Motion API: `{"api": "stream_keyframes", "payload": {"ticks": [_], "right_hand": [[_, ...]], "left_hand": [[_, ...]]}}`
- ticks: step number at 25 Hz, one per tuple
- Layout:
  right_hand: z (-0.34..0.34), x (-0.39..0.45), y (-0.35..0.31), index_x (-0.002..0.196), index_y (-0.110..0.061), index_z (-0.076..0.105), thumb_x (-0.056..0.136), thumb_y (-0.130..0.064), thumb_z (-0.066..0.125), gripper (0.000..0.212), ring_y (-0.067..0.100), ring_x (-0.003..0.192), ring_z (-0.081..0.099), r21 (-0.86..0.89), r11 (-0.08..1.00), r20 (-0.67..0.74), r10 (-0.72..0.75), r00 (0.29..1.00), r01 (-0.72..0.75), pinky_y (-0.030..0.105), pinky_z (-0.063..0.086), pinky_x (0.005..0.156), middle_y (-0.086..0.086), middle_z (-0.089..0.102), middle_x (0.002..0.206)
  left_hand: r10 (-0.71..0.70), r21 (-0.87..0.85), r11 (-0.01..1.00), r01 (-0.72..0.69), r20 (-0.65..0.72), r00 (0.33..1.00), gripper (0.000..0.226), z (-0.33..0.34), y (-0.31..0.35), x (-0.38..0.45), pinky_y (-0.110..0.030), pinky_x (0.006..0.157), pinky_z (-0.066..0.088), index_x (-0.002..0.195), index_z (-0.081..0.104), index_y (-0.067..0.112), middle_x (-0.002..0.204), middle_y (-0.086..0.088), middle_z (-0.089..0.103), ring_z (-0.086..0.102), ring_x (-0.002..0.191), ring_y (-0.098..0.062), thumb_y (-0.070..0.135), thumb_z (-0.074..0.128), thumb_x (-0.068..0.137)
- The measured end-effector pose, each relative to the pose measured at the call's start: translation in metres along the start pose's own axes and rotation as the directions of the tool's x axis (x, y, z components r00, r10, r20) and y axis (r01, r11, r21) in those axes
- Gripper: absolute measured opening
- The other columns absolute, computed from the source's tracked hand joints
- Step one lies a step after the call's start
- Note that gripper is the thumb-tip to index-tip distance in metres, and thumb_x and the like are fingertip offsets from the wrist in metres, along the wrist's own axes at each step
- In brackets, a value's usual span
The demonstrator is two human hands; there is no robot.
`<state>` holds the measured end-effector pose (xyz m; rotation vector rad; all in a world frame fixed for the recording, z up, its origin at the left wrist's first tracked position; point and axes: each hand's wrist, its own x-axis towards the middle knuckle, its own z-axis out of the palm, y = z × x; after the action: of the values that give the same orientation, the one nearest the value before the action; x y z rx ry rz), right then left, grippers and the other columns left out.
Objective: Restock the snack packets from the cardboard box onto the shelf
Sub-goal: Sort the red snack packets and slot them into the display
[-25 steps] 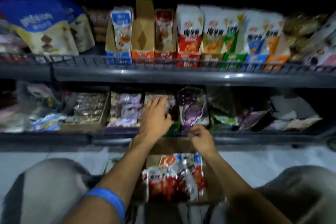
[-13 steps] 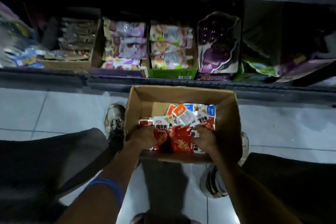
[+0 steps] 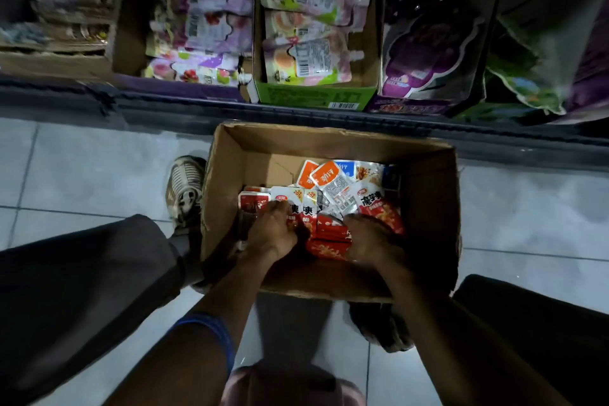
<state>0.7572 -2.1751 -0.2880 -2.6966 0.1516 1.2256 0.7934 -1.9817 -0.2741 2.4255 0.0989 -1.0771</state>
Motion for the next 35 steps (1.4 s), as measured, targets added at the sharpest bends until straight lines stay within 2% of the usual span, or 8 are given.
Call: {"api": "stream_keyframes", "payload": {"ticks": [10,13,16,18,23,28,32,35], "right_hand": [[-0.077,-0.028,0.042,0.129,-0.009,0.055,0.087,-0.016,0.068,0.044,0.030,0.111,0.061,0.607,0.794,-0.017,0.043,0.999,-0.024,0.022,0.051,0.078,0.015,0.060,0.127],[-0.118,-0.058,0.050,0.115,-0.011,0.064,0.082,-0.002,0.071,0.035,0.026,0.096,0.069,0.869,0.490,-0.056,-0.054,0.997,0.075,0.030,0.058,0.071,0.017,0.066,0.114],[-0.159,-0.098,0.040,0.122,-0.006,0.060,0.076,-0.003,0.075,0.048,0.035,0.104,0.065,0.946,0.204,-0.198,-0.254,0.947,0.252,0.043,0.054,0.088,0.020,0.066,0.118],[-0.198,-0.128,0.032,0.124,-0.006,0.057,0.076,0.000,0.074,0.052,0.032,0.100,0.068,0.921,0.243,-0.226,-0.303,0.926,0.304,0.038,0.056,0.081,0.017,0.069,0.114],[-0.313,-0.223,0.000,0.106,-0.024,0.069,0.073,-0.014,0.082,0.036,0.022,0.083,0.072,0.385,0.820,-0.139,-0.401,0.905,0.423,0.043,0.060,0.072,-0.002,0.073,0.098],[-0.350,-0.282,-0.039,0.093,-0.044,0.071,0.064,-0.017,0.086,0.043,0.003,0.087,0.063,-0.036,0.840,-0.289,-0.527,0.799,0.541,0.033,0.055,0.082,-0.021,0.068,0.091],[-0.344,-0.284,-0.042,0.130,-0.038,0.050,0.064,-0.038,0.084,0.074,0.011,0.119,0.048,-0.299,0.838,-0.704,-0.516,0.488,0.456,0.040,0.039,0.101,-0.012,0.055,0.128],[-0.334,-0.282,-0.051,0.143,-0.033,0.030,0.070,-0.047,0.079,0.089,0.012,0.134,0.035,0.053,0.840,-0.962,-0.102,0.252,0.541,0.038,0.031,0.111,-0.008,0.037,0.147]], "left_hand": [[-0.046,-0.270,0.962,0.030,-0.054,0.997,0.023,-0.012,0.016,-0.015,-0.042,0.097,0.051,0.112,0.064,0.023,0.121,-0.005,0.066,0.061,0.113,-0.028,0.015,0.064,0.090],[-0.094,-0.715,0.699,-0.007,-0.101,0.990,0.022,-0.035,0.051,-0.031,-0.030,0.079,0.048,0.078,0.065,0.021,0.097,-0.009,0.070,0.064,0.095,-0.026,0.005,0.059,0.092],[0.065,-0.951,0.306,0.045,0.068,0.996,0.039,-0.077,0.088,-0.056,-0.035,0.083,0.049,0.104,0.067,0.015,0.102,-0.012,0.072,0.064,0.098,-0.029,0.047,0.046,0.098],[0.307,-0.967,0.238,0.094,0.166,0.937,0.073,-0.113,0.110,-0.077,-0.044,0.088,0.054,0.122,0.061,0.011,0.114,-0.017,0.070,0.066,0.106,-0.033,0.070,0.034,0.090],[0.500,-0.858,0.512,-0.049,0.251,0.829,0.078,-0.209,0.165,-0.152,-0.045,0.089,0.056,0.098,0.073,0.010,0.096,-0.014,0.075,0.073,0.090,-0.027,0.077,0.063,0.060],[0.566,-0.609,0.773,-0.175,0.539,0.624,0.065,-0.246,0.185,-0.207,-0.047,0.096,0.052,0.127,0.058,0.007,0.127,-0.020,0.065,0.064,0.111,-0.037,0.036,0.077,0.072],[0.534,-0.668,0.717,-0.200,0.342,0.773,0.061,-0.256,0.190,-0.226,-0.043,0.085,0.057,0.123,0.059,-0.002,0.113,-0.022,0.070,0.070,0.099,-0.036,0.009,0.059,0.063],[0.564,-0.859,0.458,-0.230,0.080,0.822,0.055,-0.271,0.196,-0.234,-0.042,0.086,0.054,0.112,0.067,0.001,0.104,-0.019,0.072,0.072,0.086,-0.033,0.004,0.057,0.058]]}}
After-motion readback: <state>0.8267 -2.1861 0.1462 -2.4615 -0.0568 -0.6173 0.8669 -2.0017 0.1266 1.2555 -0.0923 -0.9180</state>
